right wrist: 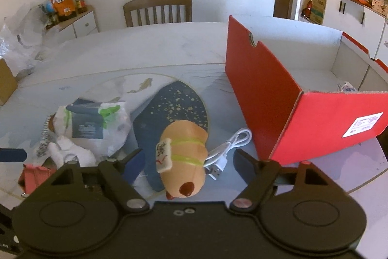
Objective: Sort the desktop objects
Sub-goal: 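Grasp the pink binder clip with the left gripper while the right grasps the tan sausage toy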
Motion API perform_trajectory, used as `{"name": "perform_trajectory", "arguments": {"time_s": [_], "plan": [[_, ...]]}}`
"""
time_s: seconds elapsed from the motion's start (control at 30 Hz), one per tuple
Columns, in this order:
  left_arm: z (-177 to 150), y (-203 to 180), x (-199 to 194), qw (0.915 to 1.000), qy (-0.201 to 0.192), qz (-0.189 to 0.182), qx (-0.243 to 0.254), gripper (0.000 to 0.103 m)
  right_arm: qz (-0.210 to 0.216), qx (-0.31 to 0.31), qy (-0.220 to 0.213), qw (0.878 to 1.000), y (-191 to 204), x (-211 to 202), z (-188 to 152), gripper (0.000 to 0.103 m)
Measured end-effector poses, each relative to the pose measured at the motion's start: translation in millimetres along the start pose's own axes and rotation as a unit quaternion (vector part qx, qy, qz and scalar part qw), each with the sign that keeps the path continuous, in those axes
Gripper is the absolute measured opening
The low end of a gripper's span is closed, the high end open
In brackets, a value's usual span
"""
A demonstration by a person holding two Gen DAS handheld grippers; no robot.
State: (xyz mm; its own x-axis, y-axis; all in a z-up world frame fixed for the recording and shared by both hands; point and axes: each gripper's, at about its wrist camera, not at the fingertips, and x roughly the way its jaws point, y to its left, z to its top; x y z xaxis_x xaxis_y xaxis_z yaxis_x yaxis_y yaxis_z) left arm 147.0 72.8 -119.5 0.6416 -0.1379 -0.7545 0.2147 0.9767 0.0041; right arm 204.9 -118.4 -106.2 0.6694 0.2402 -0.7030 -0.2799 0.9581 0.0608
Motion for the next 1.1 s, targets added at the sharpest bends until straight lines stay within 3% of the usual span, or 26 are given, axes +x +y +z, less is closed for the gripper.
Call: {"name": "perform_trajectory", "arguments": {"time_s": [0.13, 0.23, 0.5, 0.67, 1.1], "plan": [[-3, -3, -1, 1.0, -0.004, -0.003, -0.001, 0.099, -0.004, 0.008, 0.004, 1.0, 0, 4, 0, 0.072], [-3, -3, -1, 1.0, -0.003, -0.002, -0.003, 0.09, -0.007, 0.009, 0.008, 1.0, 0, 8, 0, 0.066], [-5, 0, -2, 0.9998, 0.002, 0.003, -0.021, 0.05, -0.008, 0.01, 0.014, 1.0, 2, 12, 0, 0.057], [-6, 2, -3, 0.9997, 0.003, 0.007, -0.024, 0.035, -0.007, 0.005, 0.012, 1.0, 4, 11, 1, 0.048], [2, 2, -12, 0.9997, -0.014, 0.008, -0.018, 0.023, -0.004, 0.013, 0.008, 1.0, 2, 1, 4, 0.043]]}}
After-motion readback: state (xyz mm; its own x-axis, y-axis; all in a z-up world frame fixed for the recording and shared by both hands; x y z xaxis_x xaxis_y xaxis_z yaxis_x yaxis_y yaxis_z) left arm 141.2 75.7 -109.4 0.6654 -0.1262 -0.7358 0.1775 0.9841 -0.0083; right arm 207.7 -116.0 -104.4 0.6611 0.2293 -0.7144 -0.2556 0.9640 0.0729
